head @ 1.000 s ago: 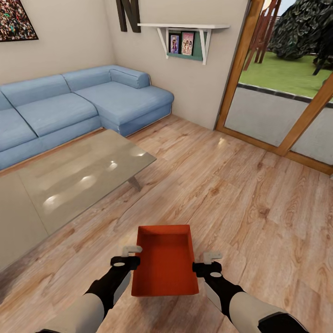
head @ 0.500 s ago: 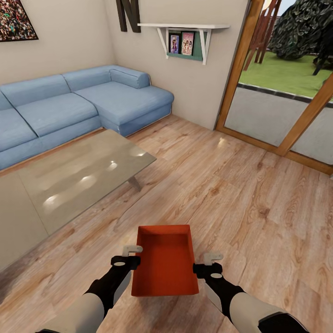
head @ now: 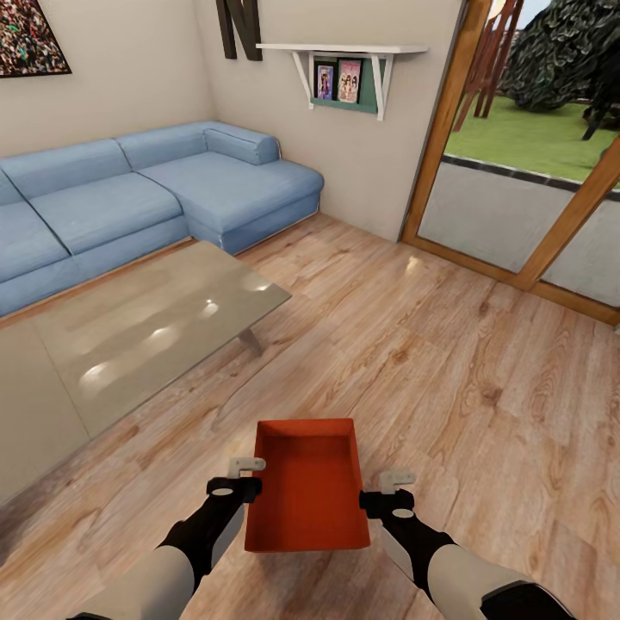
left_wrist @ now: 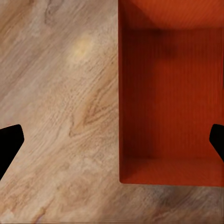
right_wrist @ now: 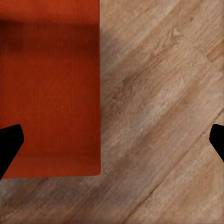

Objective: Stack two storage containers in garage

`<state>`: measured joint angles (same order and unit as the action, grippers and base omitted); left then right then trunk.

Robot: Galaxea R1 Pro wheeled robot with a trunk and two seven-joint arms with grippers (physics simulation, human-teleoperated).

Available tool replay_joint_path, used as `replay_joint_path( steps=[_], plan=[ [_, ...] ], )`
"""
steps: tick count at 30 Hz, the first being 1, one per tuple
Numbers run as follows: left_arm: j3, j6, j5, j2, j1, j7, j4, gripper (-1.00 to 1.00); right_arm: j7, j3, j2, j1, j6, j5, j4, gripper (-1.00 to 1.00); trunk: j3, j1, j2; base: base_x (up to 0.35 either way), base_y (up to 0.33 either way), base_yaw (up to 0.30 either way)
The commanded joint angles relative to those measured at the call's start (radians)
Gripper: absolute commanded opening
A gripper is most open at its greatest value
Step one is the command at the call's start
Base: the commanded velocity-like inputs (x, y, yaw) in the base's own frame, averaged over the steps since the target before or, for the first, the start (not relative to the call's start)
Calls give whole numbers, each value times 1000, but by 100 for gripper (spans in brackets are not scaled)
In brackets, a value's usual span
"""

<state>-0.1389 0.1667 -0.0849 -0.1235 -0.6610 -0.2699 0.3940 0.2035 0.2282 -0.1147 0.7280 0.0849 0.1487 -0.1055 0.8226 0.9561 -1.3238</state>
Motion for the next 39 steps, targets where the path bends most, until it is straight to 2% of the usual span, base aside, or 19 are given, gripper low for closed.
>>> replay_joint_path(
  steps=[1,4,7,39],
  plan=[
    [-8,6,-13,1,0,-8,2,100,4,8,0,1,4,11,1,100,1,0,0,0,0,0],
    [-8,7,-34,1,0,-8,2,100,4,9,0,1,4,11,1,100,1,0,0,0,0,0],
    [-8,8,-37,1,0,-8,3,100,4,9,0,1,4,11,1,100,10,11,-21,0,0,0],
    [-8,11,-36,4,0,-9,2,100,4,8,0,1,5,11,2,100,110,134,-245,0,0,0]
  ],
)
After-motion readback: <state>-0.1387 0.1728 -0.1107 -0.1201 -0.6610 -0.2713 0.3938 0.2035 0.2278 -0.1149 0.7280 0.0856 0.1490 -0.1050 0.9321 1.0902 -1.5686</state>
